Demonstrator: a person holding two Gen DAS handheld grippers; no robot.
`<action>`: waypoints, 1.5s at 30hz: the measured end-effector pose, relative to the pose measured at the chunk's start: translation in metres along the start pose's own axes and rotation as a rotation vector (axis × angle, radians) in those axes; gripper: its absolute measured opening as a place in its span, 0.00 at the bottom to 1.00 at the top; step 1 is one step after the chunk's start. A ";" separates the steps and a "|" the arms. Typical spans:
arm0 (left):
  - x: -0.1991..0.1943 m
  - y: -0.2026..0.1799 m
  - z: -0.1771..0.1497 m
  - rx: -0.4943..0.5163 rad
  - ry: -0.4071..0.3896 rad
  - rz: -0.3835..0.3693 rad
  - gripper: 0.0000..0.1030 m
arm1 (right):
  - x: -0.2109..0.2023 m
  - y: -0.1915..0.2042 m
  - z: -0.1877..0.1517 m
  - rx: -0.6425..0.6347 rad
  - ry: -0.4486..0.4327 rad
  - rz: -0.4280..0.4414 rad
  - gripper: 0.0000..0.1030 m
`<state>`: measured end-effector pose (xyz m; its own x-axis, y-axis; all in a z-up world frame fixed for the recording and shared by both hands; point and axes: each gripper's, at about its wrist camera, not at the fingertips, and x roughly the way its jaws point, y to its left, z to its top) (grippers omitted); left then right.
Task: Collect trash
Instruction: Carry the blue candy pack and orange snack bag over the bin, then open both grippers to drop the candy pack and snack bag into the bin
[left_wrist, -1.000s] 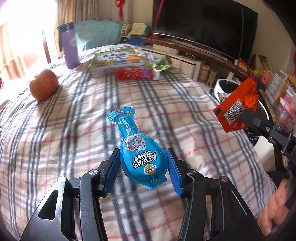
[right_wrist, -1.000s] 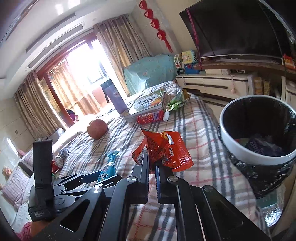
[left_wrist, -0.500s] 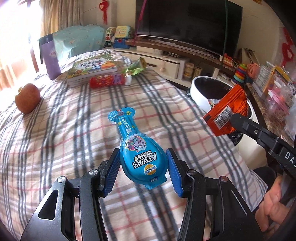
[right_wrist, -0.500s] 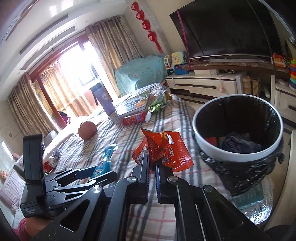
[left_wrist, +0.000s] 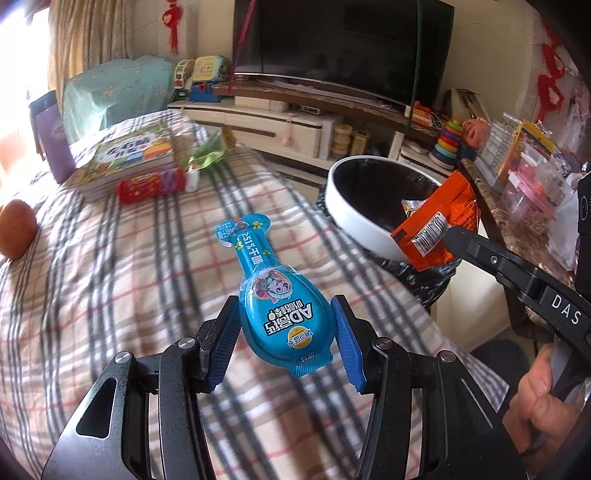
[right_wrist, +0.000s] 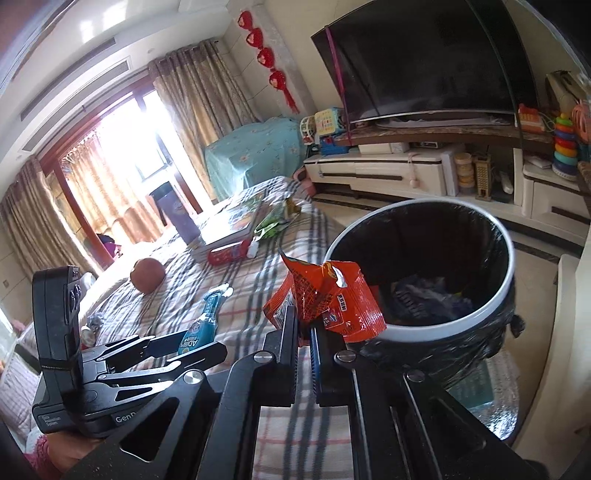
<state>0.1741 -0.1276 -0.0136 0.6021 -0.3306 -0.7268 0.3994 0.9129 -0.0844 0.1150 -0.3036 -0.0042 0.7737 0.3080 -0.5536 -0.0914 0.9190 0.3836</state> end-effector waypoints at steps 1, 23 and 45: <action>0.001 -0.002 0.002 0.003 -0.002 -0.005 0.48 | 0.000 -0.002 0.002 0.002 -0.001 -0.004 0.05; 0.018 -0.044 0.037 0.092 -0.020 -0.051 0.48 | -0.003 -0.045 0.028 0.032 -0.008 -0.075 0.05; 0.039 -0.073 0.064 0.155 -0.020 -0.044 0.48 | 0.008 -0.070 0.050 0.040 0.005 -0.097 0.05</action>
<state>0.2119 -0.2225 0.0079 0.5946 -0.3752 -0.7112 0.5265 0.8501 -0.0083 0.1587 -0.3781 0.0015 0.7746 0.2190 -0.5934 0.0091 0.9342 0.3566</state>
